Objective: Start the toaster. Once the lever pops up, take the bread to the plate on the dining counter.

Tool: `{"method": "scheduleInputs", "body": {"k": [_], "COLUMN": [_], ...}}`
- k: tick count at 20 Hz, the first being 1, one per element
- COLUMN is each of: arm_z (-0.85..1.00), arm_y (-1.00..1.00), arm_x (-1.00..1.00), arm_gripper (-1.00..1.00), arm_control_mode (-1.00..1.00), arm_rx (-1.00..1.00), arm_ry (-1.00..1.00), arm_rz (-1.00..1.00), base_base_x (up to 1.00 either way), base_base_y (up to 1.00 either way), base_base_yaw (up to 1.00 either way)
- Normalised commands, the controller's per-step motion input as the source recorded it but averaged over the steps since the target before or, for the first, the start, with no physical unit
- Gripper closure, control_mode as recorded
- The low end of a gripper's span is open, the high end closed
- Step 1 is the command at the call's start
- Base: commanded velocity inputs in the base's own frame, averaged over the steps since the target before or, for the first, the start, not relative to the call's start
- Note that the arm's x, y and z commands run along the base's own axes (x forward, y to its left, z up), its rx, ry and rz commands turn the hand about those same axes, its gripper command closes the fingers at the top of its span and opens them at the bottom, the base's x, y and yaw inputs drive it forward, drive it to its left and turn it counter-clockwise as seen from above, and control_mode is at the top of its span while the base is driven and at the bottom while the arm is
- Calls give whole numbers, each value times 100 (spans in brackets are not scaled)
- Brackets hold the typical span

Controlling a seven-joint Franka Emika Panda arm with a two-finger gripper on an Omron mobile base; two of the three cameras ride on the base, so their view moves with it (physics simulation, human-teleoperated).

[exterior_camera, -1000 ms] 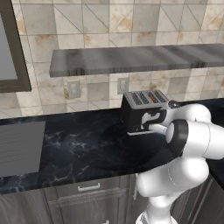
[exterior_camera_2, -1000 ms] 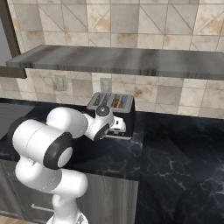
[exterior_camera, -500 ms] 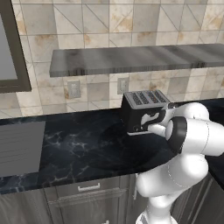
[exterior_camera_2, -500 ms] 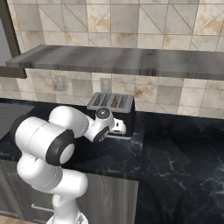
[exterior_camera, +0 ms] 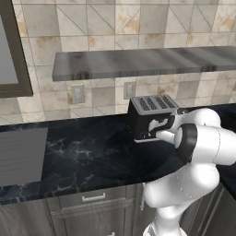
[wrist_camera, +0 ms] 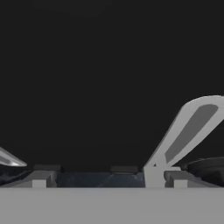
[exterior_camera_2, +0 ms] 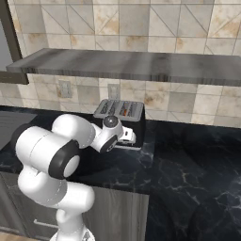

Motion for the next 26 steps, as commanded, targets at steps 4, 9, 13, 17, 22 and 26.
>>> {"method": "scheduleInputs", "body": {"k": [4, 9, 13, 17, 22, 26], "arm_z": [0, 10, 14, 19, 23, 35], "arm_y": [0, 0, 0, 0, 0, 0], "arm_x": [0, 0, -3, -6, -15, -20], "arm_gripper": [-100, -100, -100, -100, -100, -100], "arm_control_mode": [-100, -100, -100, -100, -100, -100], "arm_rx": [0, 0, 0, 0, 0, 0], "arm_ry": [0, -2, -8, -11, -9, -4], "arm_rz": [0, 0, 0, 0, 0, 0], "base_base_x": [0, 0, 0, 0, 0, 0], "base_base_y": [0, 0, 0, 0, 0, 0], "base_base_yaw": [0, 0, 0, 0, 0, 0]}}
